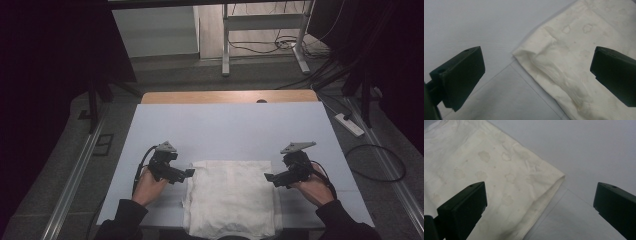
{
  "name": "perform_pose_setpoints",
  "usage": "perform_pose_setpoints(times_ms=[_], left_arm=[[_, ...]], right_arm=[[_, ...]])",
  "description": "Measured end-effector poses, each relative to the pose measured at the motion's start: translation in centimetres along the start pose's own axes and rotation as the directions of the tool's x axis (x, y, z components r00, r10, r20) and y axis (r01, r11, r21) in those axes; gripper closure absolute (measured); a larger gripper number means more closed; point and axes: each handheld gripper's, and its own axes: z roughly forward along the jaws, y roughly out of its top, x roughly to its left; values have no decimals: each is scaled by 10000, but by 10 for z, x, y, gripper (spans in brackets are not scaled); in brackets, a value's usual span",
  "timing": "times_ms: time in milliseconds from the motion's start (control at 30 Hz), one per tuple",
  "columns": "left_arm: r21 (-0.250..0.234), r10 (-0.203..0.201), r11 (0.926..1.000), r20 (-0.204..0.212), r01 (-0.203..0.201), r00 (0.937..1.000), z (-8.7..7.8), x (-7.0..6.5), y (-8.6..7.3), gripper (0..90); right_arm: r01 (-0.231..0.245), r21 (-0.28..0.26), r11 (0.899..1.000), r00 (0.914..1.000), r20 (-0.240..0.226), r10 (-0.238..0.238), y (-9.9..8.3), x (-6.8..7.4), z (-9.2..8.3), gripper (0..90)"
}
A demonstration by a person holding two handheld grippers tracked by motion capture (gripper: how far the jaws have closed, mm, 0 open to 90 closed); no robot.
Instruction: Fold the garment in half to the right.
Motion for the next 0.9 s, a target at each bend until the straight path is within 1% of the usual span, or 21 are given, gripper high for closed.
perform_pose_setpoints(times_ms=[100, 267, 400, 433, 500, 567, 600, 700, 800, 900], left_arm=[[-28, 6, 10000, 6, -6, 10000, 4, 2, 4, 0], [-32, -36, 10000, -127, 36, 9999, 11, 6, 11, 0], [56, 12, 10000, -269, -11, 9996, 16, 10, 16, 0], [25, -56, 10000, -286, 57, 9996, 17, 10, 17, 0], [134, 23, 9999, -377, -18, 9993, 19, 12, 19, 0], [138, -61, 9999, -426, 67, 9991, 22, 14, 20, 0], [244, 23, 9997, -440, -12, 9990, 22, 15, 21, 0], [330, 29, 9995, -536, -11, 9986, 25, 17, 24, 0], [367, 50, 9993, -586, -28, 9983, 28, 18, 26, 0], [385, 86, 9992, -656, -61, 9978, 30, 20, 29, 0]], right_arm=[[-131, -7, 9999, 9999, -51, 131, 3, -3, 4, 0], [-449, -28, 9990, 9988, -217, 449, 10, -10, 10, 0], [-416, 136, 9990, 9991, -109, 417, 16, -13, 16, 0], [-427, 184, 9989, 9991, -22, 427, 18, -14, 18, 0], [-465, 323, 9984, 9989, 82, 462, 20, -15, 20, 0], [-559, 511, 9971, 9984, 110, 554, 24, -17, 23, 0], [-616, 595, 9963, 9981, 123, 609, 25, -18, 25, 0], [-666, 687, 9954, 9976, 211, 653, 30, -21, 27, 0], [-540, 687, 9962, 9978, 416, 512, 34, -23, 30, 0], [-440, 799, 9958, 9980, 478, 402, 37, -24, 35, 0]])
